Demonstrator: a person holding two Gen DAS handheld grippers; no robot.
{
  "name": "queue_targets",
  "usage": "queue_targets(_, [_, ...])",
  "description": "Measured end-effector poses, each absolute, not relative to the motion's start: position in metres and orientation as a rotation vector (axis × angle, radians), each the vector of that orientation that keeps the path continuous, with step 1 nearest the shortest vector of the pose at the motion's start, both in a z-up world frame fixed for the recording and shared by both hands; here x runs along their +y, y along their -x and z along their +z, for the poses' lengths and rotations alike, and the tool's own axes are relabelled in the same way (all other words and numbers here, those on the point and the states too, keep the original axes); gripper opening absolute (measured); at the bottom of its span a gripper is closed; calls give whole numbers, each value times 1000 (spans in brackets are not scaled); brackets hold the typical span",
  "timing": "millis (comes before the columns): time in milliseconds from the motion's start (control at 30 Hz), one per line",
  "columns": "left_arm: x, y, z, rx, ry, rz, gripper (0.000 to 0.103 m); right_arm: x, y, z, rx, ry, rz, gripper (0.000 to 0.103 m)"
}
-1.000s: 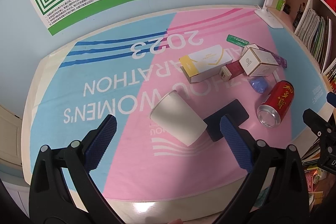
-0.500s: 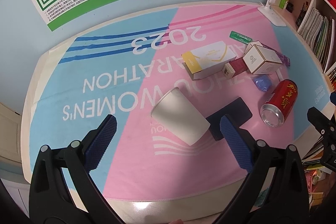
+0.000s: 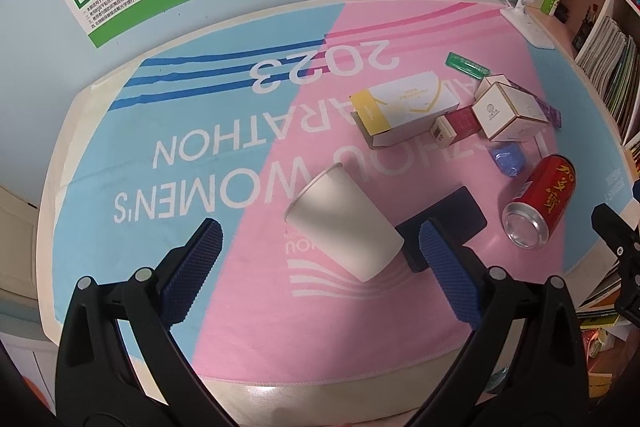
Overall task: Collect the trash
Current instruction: 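Move both tools toward the white cup and red can on the table, then grasp the white paper cup with the left tool while the right tool grasps the red can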
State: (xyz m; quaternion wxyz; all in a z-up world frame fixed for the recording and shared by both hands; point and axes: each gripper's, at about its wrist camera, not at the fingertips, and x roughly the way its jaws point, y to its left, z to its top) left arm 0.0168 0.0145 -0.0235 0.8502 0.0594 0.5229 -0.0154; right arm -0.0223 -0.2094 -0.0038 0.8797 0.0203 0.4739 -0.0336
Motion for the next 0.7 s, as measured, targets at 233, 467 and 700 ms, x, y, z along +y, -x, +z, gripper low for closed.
queue_targets(233, [18, -26, -38, 1153, -109, -7, 97, -217, 13, -16, 1018, -70, -85, 97])
queue_targets(467, [15, -33, -46, 1175, -124, 1, 97, -222, 4, -22, 1039, -95, -88, 97])
queue_targets(700, [15, -39, -54, 1203, -123, 2, 97, -227, -5, -28, 1054, -102, -94, 97])
